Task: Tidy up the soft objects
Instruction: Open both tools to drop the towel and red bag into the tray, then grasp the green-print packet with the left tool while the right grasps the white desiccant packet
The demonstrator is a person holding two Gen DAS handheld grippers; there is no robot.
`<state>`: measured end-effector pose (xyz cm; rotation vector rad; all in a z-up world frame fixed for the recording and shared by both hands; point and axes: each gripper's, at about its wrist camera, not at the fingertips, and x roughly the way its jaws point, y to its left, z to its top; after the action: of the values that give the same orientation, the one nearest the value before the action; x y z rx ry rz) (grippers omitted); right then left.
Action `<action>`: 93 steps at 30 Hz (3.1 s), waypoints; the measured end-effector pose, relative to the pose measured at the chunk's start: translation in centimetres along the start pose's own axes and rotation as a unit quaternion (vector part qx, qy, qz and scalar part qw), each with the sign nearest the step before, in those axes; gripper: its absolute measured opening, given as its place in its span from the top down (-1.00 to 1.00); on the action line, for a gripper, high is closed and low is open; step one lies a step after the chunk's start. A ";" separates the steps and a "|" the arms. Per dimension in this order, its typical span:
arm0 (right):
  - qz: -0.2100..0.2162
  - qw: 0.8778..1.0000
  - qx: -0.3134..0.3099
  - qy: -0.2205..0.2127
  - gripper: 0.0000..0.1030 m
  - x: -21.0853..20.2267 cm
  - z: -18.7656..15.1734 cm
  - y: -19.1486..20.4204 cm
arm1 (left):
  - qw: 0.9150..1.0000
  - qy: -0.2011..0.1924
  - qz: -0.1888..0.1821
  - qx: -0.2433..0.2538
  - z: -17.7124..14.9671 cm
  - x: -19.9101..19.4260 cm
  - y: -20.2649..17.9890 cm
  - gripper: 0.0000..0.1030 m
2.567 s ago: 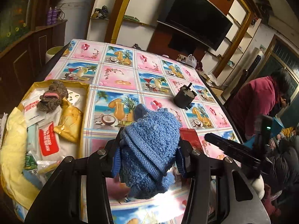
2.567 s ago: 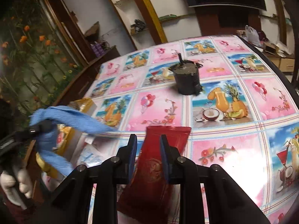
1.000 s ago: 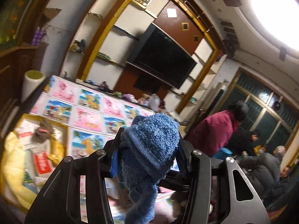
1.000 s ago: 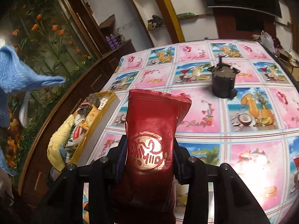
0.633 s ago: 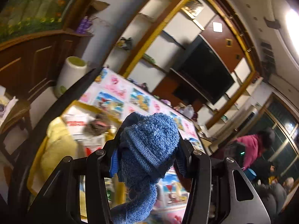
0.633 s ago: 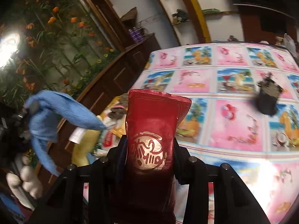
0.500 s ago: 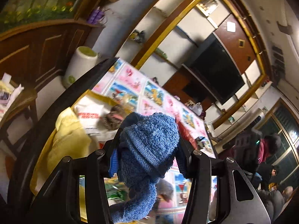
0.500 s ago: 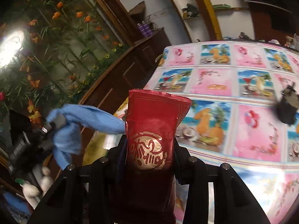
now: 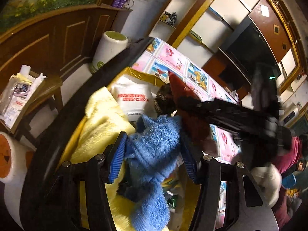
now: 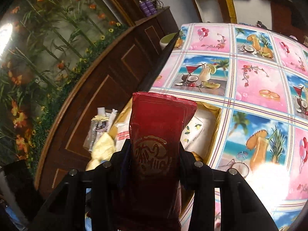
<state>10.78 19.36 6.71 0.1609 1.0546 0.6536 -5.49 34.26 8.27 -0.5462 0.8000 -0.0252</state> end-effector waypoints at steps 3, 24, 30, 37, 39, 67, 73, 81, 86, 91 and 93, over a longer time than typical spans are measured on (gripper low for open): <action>-0.009 1.000 -0.003 -0.004 0.15 0.9 0.1 0.0 | 1.000 -0.025 0.005 -0.011 0.0 -1.0 0.6 -0.24; -0.017 0.994 -0.049 -0.096 -0.22 -11.5 -4.5 -2.5 | 0.997 -0.076 -0.030 0.011 -4.0 -7.9 -4.0 -0.24; -0.062 0.995 -0.052 -0.058 -0.23 -12.1 -8.9 -6.2 | 0.997 -0.048 -0.040 0.041 -6.8 -6.9 -7.3 -0.24; -0.070 0.991 -0.111 -0.022 -0.22 -9.5 -12.9 -4.2 | 0.997 -0.044 -0.019 0.055 -8.4 -7.0 -9.4 -0.24; -0.080 0.986 -0.144 -0.020 -0.22 -8.4 -13.8 -2.7 | 0.997 -0.051 -0.007 0.063 -8.5 -7.4 -9.7 -0.24; -0.091 0.981 -0.168 -0.017 -0.22 -10.1 -15.8 -4.0 | 0.996 -0.055 -0.015 0.062 -9.8 -6.3 -8.9 -0.24; -0.102 0.963 -0.248 0.032 -0.18 -4.4 -18.1 1.4 | 0.996 -0.074 0.001 0.043 -9.3 -7.9 -6.9 -0.24; -0.194 0.955 -0.222 0.033 0.17 -6.5 -17.7 -2.2 | 0.995 -0.054 -0.023 0.075 -10.0 -6.6 -7.9 -0.24; -0.139 0.978 -0.153 0.011 0.15 -10.7 -16.2 -6.5 | 0.993 -0.015 -0.036 0.107 -11.0 -4.8 -9.9 -0.24; -0.155 0.983 -0.083 -0.054 -0.09 -16.6 -15.7 -11.4 | 0.989 0.017 -0.040 0.139 -11.9 -2.9 -12.1 -0.24; -0.167 0.982 -0.067 -0.052 -0.14 -17.3 -15.9 -13.1 | 0.987 0.026 -0.038 0.153 -12.1 -1.8 -13.1 -0.24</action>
<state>-2.82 -3.88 6.20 -0.0976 0.9059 0.4046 -12.66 17.91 8.83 -0.2853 0.8087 -0.2296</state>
